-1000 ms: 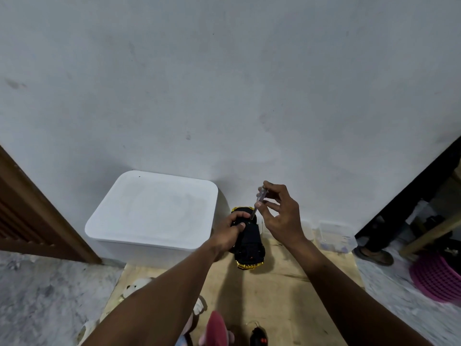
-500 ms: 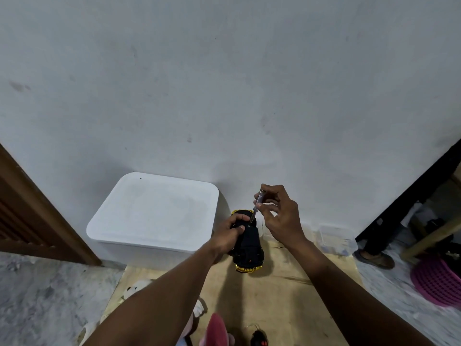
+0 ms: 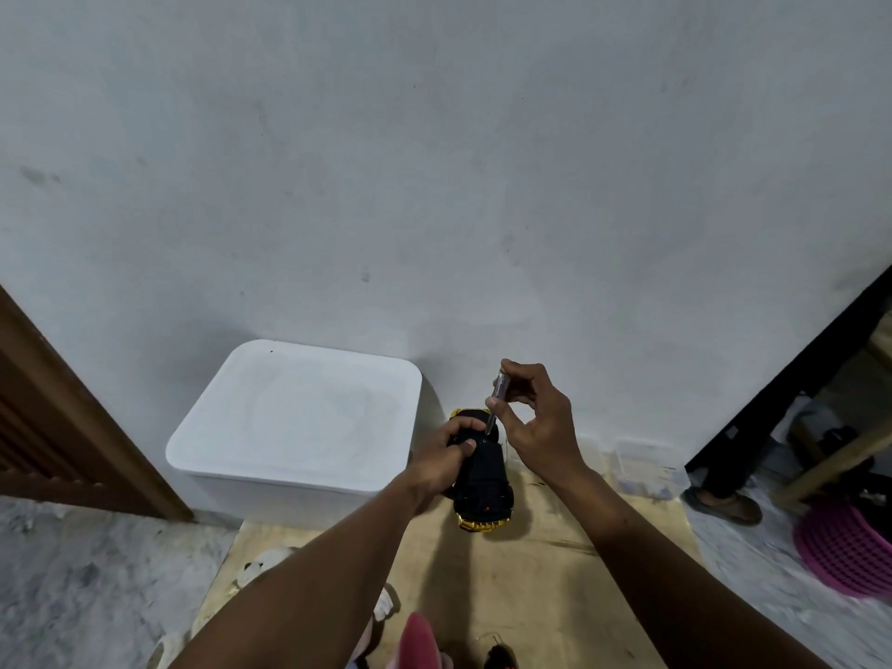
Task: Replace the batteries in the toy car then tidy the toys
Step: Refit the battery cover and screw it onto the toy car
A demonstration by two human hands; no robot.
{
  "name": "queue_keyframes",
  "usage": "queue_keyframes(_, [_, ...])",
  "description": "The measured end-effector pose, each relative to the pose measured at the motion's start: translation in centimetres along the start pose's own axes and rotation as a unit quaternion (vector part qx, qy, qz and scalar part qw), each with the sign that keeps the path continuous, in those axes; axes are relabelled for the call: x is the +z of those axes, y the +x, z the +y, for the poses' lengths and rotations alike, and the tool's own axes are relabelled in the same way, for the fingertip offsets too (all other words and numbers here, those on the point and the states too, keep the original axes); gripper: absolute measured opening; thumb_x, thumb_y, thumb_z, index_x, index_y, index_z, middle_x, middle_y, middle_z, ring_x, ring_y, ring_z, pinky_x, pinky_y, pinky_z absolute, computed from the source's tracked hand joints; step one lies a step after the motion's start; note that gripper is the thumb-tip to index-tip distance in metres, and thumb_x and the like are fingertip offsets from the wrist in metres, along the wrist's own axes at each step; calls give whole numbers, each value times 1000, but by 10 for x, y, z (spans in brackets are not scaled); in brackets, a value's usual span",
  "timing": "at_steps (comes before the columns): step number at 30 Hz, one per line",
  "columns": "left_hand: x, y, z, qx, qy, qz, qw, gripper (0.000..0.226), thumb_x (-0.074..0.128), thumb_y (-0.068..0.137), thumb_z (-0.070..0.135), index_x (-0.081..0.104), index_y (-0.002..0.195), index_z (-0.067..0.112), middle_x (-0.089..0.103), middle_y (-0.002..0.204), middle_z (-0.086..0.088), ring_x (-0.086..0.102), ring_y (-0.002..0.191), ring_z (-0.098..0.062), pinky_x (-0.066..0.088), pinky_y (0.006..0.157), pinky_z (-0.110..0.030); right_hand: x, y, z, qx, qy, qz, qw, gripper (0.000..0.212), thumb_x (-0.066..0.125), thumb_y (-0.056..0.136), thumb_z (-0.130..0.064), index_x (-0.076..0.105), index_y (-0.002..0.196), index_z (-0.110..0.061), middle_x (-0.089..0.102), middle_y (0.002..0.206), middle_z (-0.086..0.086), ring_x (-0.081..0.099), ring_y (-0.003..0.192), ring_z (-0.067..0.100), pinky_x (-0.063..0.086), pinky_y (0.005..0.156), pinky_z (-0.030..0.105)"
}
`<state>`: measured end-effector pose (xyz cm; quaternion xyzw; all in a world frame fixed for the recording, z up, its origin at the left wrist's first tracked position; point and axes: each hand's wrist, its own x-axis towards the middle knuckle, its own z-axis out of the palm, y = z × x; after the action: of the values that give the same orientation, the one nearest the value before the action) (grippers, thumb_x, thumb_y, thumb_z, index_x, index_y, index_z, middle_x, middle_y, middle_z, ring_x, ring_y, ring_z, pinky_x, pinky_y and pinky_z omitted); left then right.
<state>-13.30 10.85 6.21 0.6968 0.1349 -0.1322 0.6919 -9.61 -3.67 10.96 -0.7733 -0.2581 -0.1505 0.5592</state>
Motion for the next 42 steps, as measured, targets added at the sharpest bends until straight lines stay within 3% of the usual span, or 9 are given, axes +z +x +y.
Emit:
queue_keyframes(4, [1, 0, 1, 6, 0, 2, 1000, 27, 43, 102, 13, 61, 115, 29, 63, 104, 2, 63, 83, -16, 54, 59, -28, 3, 1, -4, 29, 29, -27, 999, 49, 61, 85, 14, 56, 121, -19, 70, 107, 2, 72, 94, 18, 59, 86, 35])
queue_keyframes(10, [0, 0, 3, 12, -1, 0, 1000, 27, 43, 102, 14, 61, 117, 27, 65, 108, -1, 64, 86, -17, 55, 61, -29, 5, 2, -3, -9, -12, 33, 999, 53, 76, 80, 4, 57, 118, -30, 68, 99, 0, 69, 87, 17, 58, 82, 34])
queue_keyframes(14, [-1, -1, 2, 8, -4, -2, 1000, 27, 42, 103, 13, 59, 119, 26, 64, 110, -2, 63, 87, -17, 56, 65, -32, 5, 1, -6, -9, 16, 5, 1000, 46, 66, 85, 7, 56, 118, -23, 69, 112, 2, 70, 101, 17, 57, 91, 39])
queue_keyframes(20, [-3, -2, 5, 10, -1, 3, 1000, 28, 43, 102, 13, 60, 119, 26, 65, 108, -1, 63, 84, -15, 53, 57, -26, 6, 2, -6, 2, -6, 43, 999, 50, 73, 82, 4, 56, 114, -31, 69, 97, -3, 70, 85, 17, 58, 81, 38])
queue_keyframes(26, [-4, -3, 4, 14, 5, 10, 1000, 27, 43, 102, 13, 60, 118, 27, 64, 111, -2, 63, 86, -16, 54, 60, -27, 3, 3, -9, 5, 20, -4, 1000, 44, 64, 85, 10, 55, 118, -18, 69, 109, 1, 71, 99, 17, 58, 88, 39])
queue_keyframes(32, [-4, -5, 10, 17, 10, 6, 1000, 28, 44, 101, 17, 63, 111, 34, 66, 112, -1, 65, 89, -18, 58, 64, -34, 5, 5, -14, -10, -13, 28, 999, 52, 72, 82, 5, 56, 116, -30, 68, 101, 1, 69, 91, 16, 57, 84, 35])
queue_keyframes(36, [-5, -7, 11, 22, 15, 7, 1000, 28, 44, 101, 15, 62, 113, 32, 66, 114, -3, 65, 89, -18, 56, 60, -30, 3, 6, -16, -14, 12, 14, 1000, 43, 65, 84, 10, 57, 115, -18, 69, 110, 2, 70, 101, 18, 56, 91, 36])
queue_keyframes(38, [-5, -7, 10, 24, 15, 9, 1000, 28, 43, 102, 15, 62, 115, 31, 66, 114, -4, 65, 88, -17, 57, 62, -31, 3, 6, -18, 3, 16, 11, 1000, 43, 62, 84, 13, 57, 112, -19, 70, 107, 2, 72, 94, 17, 58, 85, 34])
queue_keyframes(42, [-6, -8, 11, 21, 15, 8, 1000, 28, 43, 102, 16, 62, 112, 33, 66, 113, -3, 66, 90, -19, 59, 65, -36, 3, 5, -16, -24, -19, 44, 999, 48, 74, 80, 5, 58, 110, -28, 67, 96, 4, 70, 85, 16, 57, 79, 30])
